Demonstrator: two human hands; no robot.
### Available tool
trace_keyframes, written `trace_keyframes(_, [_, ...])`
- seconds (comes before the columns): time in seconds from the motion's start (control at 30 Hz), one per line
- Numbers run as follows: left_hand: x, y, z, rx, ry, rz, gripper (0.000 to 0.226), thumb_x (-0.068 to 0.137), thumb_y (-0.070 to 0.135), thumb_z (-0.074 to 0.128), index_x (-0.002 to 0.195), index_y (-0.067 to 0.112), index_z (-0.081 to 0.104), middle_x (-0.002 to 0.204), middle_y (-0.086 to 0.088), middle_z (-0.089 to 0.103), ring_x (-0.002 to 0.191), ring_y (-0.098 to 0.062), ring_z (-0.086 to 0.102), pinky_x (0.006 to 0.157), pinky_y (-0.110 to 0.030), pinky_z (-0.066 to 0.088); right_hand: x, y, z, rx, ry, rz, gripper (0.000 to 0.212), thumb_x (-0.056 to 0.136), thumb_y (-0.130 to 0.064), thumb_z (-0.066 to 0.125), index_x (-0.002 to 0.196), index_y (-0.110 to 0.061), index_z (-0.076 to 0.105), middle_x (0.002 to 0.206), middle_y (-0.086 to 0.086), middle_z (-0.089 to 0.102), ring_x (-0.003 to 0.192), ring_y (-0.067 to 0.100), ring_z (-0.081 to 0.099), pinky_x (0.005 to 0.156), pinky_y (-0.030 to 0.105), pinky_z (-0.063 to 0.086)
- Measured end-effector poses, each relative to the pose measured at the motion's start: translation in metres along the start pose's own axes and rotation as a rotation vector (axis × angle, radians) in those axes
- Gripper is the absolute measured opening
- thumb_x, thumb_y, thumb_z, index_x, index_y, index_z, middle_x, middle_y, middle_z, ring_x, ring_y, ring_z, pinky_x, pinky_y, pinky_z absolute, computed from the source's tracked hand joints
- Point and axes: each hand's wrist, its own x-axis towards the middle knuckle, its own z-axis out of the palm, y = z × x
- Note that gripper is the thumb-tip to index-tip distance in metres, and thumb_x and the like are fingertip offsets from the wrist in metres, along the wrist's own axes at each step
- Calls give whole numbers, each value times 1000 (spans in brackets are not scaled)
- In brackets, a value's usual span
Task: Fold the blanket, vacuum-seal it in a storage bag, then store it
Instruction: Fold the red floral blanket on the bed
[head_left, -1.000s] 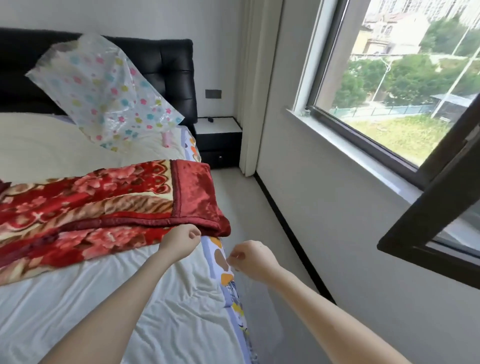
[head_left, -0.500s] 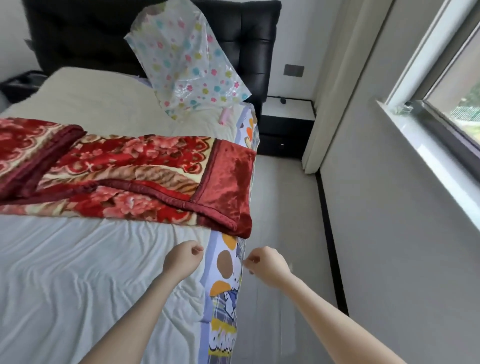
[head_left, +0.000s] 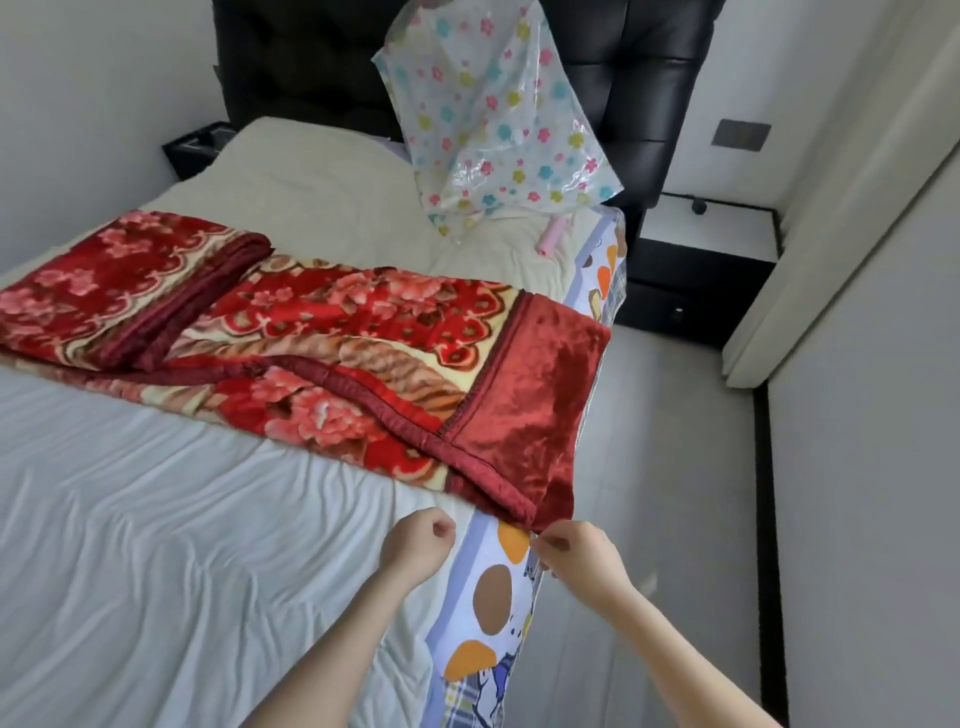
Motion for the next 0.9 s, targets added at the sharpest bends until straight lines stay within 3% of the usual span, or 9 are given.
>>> trace_keyframes(0.17, [21,13,8,-9,10,-55,11,90,22,51,87,31,56,93,12,61,98,-12,60,82,-23,46,30,16,-12,49,-31,-18,20,86,-25,56,71,-16,65,71,-3,67,66,14,64,61,25,45])
trace_keyframes(0.33, [48,37,29,-45,28,-155,20,89,17,50,77,32,52,101,4,66,99,-18,61,84,-28,47,61,31,-26,34,-81,-75,20,87,-26,56,76,-13,67,70,-1,67,59,10,54,57,21,39])
trace_keyframes(0.47, [74,50,48,-142,100,-285,12,90,20,52,96,22,62,96,3,60,99,-20,59,79,-25,44,95,39,-33,-18,-137,-145,20,88,-29,56,83,-12,66,75,-2,61,69,17,52,60,25,37])
trace_keyframes(0.53, [93,53,58,-192,141,-346,13,89,18,52,78,25,55,87,1,54,85,-23,55,74,-26,40,120,45,-32,-49,-181,-178,17,88,-31,56,85,-17,65,83,-1,64,77,20,55,64,25,39])
trace_keyframes(0.6, [114,51,70,-248,201,-405,30,88,15,52,64,28,41,80,0,50,77,-22,47,70,-26,35,150,55,-25,-114,-194,-224,17,89,-36,57,94,-20,62,92,-2,63,83,20,55,70,26,40])
trace_keyframes(0.7, [149,42,85,-356,288,-520,20,89,14,52,71,18,47,72,1,53,79,-25,53,67,-30,37,193,66,-3,-239,-211,-291,44,87,-45,58,123,-20,54,117,-1,58,105,21,55,83,28,43])
trace_keyframes(0.77, [173,29,97,-447,369,-587,5,88,15,51,90,11,54,82,-3,62,85,-31,59,70,-33,45,218,68,18,-357,-247,-339,59,87,-49,58,135,-20,42,129,1,50,118,25,47,90,32,43])
trace_keyframes(0.83, [195,13,108,-570,467,-669,23,85,14,49,104,11,61,97,-12,68,91,-37,62,78,-42,54,238,65,44,-488,-248,-399,72,85,-54,58,141,-19,31,133,4,43,119,28,43,89,36,43])
trace_keyframes(0.9, [214,1,116,-696,522,-728,24,86,16,50,105,9,62,101,-13,67,94,-37,62,83,-47,54,254,59,71,-602,-201,-441,84,81,-60,58,145,-19,22,132,7,40,116,30,43,89,39,43])
